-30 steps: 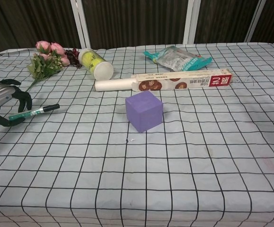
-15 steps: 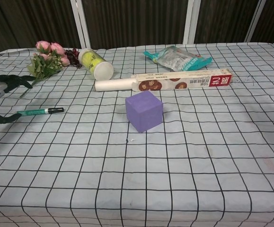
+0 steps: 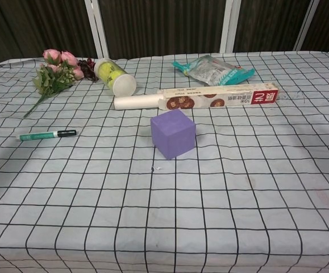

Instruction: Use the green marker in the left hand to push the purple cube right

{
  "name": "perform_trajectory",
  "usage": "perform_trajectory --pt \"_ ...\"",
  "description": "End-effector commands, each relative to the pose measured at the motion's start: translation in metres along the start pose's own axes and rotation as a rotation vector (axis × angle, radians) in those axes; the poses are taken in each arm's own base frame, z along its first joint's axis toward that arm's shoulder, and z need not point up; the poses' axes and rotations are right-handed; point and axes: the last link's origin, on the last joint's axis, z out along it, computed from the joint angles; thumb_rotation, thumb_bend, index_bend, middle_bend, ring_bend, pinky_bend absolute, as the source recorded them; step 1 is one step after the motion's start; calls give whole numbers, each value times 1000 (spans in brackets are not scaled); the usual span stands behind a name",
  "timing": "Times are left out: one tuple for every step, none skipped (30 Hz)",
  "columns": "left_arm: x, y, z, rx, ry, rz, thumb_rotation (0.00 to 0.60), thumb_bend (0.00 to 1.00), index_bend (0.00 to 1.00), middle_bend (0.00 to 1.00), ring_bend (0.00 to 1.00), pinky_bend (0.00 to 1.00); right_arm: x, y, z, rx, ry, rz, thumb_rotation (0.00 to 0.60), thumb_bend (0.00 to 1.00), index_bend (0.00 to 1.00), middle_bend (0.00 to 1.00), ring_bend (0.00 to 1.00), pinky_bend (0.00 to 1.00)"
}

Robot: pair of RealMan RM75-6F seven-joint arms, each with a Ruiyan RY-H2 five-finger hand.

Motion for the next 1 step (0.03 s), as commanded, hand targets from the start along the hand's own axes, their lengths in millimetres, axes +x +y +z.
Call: perform_trajectory --pt "26 -8 -27 79 -22 62 600 330 0 0 0 91 0 -1 -2 0 4 -1 600 306 0 0 0 0"
